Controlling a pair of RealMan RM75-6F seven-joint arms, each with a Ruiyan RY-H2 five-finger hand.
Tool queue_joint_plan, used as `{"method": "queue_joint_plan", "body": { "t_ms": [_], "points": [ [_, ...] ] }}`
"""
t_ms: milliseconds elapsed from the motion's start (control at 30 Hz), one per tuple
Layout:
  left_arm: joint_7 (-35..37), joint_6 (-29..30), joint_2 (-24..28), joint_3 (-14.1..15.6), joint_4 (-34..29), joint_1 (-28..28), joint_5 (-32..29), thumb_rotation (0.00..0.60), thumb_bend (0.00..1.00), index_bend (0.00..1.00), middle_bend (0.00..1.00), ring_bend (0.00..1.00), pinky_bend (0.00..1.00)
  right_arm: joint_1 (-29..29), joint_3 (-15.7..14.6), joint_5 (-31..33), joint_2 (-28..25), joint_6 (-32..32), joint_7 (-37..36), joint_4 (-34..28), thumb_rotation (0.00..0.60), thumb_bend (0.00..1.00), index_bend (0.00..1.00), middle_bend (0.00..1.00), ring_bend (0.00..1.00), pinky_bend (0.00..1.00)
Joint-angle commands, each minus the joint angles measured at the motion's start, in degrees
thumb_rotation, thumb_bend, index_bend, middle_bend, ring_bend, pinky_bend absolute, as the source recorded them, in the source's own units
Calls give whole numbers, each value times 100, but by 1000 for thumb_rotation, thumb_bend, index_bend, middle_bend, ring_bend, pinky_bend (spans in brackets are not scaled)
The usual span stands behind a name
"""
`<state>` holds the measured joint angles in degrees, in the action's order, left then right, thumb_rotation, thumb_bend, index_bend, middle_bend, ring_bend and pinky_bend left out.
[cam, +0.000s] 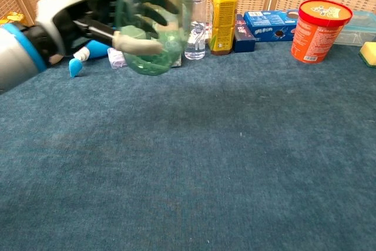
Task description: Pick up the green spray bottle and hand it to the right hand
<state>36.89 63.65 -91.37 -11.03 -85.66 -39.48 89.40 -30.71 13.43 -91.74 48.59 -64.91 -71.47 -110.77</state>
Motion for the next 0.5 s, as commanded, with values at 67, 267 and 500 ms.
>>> {"method": "queue_joint_plan", "body": {
  "t_ms": [67,267,500],
  "points": [
    [-460,-482,-355,-293,-156,-404,-451,600,0,434,422,424,562,-107,17,39,137,43,-282,182,600,0,0,0,0,73],
    [-873,-725,-607,-494,-238,-633,-844,600,0,433,422,424,562,-166,42,20,213,-35,-464,283,600,0,10,14,0,73],
    [-1382,-957,-937,-693,-272,-937,-1272,600,0,432,422,423,562,-250,62,-223,124,-235,-754,226,600,0,16,16,0,73]
  ]
}}
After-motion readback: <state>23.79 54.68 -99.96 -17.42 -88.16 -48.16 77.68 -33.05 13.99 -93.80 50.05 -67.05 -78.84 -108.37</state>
